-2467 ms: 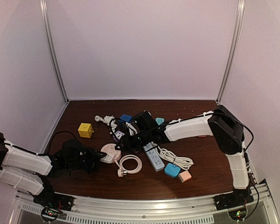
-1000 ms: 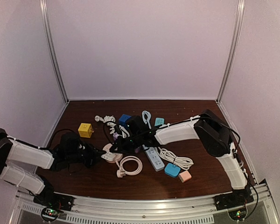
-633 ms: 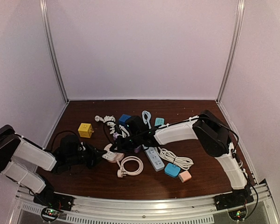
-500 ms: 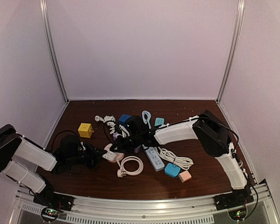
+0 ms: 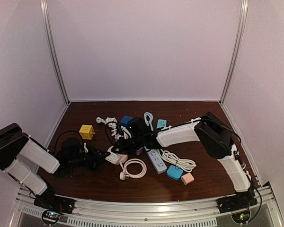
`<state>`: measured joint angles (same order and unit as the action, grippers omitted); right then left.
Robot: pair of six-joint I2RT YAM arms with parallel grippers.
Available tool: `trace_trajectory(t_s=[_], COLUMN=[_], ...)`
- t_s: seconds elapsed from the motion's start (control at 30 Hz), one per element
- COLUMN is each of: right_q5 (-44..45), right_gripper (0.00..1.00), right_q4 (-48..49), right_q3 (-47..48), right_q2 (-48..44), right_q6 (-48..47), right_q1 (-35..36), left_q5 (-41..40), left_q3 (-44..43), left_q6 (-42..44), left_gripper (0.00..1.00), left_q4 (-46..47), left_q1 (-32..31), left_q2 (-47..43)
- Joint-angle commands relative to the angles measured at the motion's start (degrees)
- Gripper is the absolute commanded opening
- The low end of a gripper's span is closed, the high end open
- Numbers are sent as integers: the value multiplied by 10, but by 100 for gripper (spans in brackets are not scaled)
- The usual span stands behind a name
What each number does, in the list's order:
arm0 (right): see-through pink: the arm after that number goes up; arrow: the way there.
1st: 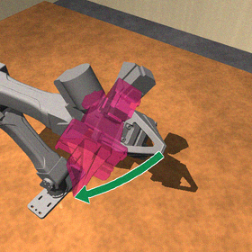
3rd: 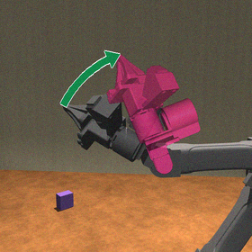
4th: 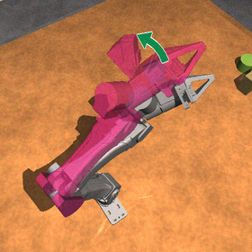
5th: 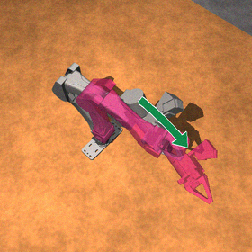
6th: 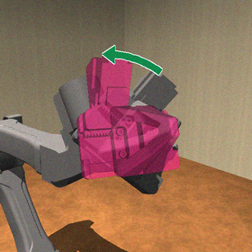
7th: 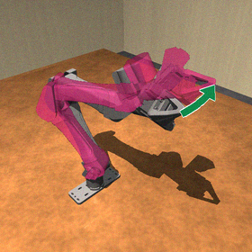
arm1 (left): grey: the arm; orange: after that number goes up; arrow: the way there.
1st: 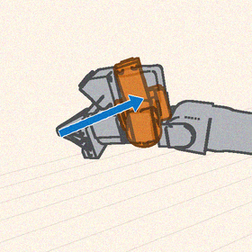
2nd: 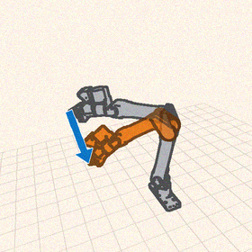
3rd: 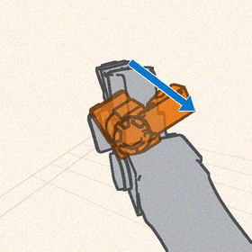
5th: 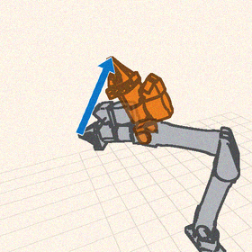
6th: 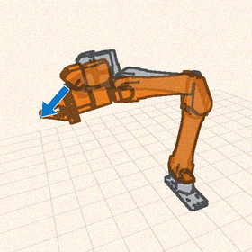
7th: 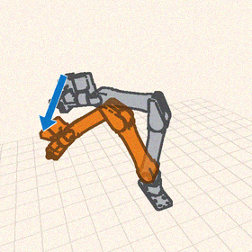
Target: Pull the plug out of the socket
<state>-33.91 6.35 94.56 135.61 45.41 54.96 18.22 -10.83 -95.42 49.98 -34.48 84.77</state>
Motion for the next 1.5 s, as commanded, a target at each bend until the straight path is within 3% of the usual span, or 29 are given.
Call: trace_trajectory(t_s=[0.0, 0.33, 0.63, 0.73, 0.83, 0.93, 1.03, 1.27, 1.47], right_q5=[23, 27, 22, 19, 18, 24, 33, 68, 121], right_gripper=[9, 9, 9, 9, 11, 13, 15, 24, 46], right_q4=[-95, -101, -96, -92, -95, -106, -116, -151, -189], right_q3=[-34, -35, -36, -34, -25, -13, -1, 15, 4], right_q2=[51, 55, 42, 24, -1, -32, -62, -127, -191], right_q6=[-7, -13, -18, -24, -35, -51, -67, -105, -151], right_q1=[9, 9, 8, 5, 0, -3, -5, -7, -8], left_q5=[50, 5, 18, 18, -9, -102, -204, -381, -495], left_q3=[-39, -5, -18, -22, -71, -169, -269, -387, -439], left_q6=[33, 24, 72, 114, 206, 318, 392, 452, 454], left_gripper=[0, 0, 0, 0, 0, 0, 0, 0, 0], left_q4=[209, 234, 94, -23, -247, -518, -691, -898, -1001], left_q1=[-2, 19, 37, 59, 78, 83, 83, 83, 84], left_q2=[-18, -56, -117, -177, -263, -331, -338, -287, -226])
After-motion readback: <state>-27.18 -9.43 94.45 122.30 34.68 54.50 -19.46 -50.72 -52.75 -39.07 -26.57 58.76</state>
